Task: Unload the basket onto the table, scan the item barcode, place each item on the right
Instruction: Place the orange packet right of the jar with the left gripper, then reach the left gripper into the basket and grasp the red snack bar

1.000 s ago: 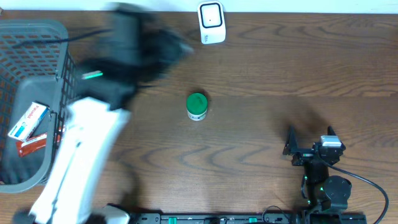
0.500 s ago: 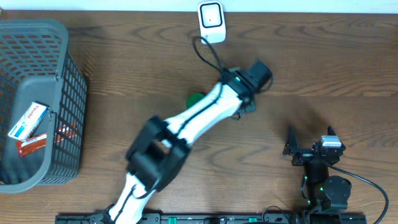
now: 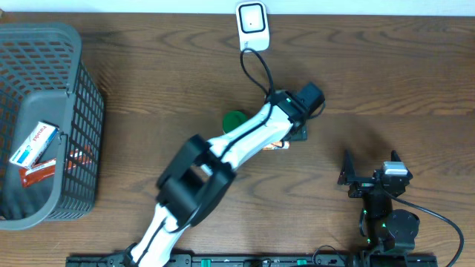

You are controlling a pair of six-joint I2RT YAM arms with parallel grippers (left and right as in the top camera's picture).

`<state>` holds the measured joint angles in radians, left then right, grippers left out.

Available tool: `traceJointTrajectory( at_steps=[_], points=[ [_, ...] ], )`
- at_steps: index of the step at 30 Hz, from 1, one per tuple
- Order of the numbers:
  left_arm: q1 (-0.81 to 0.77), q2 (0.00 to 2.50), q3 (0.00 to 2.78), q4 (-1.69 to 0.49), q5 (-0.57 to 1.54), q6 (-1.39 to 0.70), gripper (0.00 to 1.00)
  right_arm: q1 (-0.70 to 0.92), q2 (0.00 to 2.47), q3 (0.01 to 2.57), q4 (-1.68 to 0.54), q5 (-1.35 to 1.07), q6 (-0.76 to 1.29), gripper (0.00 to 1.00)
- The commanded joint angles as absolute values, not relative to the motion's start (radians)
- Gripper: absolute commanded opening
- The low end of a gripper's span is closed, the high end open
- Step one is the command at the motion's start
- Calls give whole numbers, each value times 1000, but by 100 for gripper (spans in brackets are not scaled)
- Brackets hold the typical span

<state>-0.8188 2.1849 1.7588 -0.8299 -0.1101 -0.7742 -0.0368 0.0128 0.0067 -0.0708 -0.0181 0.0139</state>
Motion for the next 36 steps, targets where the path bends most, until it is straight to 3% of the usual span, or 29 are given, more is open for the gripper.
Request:
traceJointTrajectory(
  at_steps=[1, 7, 10, 14, 16, 20, 25, 36],
  points=[
    [-804, 1892, 1890, -823, -160, -562, 96, -34, 9, 6, -75, -16, 21, 99],
    [-655, 1542, 2016, -840, -358, -423, 96, -34, 9, 6, -75, -16, 21, 99],
    [-423, 1395, 2016, -928, -420, -455, 96, -34, 9, 6, -75, -16, 21, 99],
    [4, 1329, 2010, -1147, -419, -698, 96, -34, 9, 6, -75, -16, 21, 99],
    [218, 1341, 1988, -1225, -316, -762, 96, -34, 9, 6, -75, -16, 21, 99],
    [445, 1406, 1888, -1270, -148, -814, 96, -34, 9, 6, -75, -16, 21, 99],
    [514, 1507, 1666, -1260, -181, -1027, 97, -34, 9, 6, -75, -16, 21, 99],
    [506, 1633, 1205, -863, -184, -1053, 97, -34, 9, 6, -75, -16, 21, 99]
  ],
)
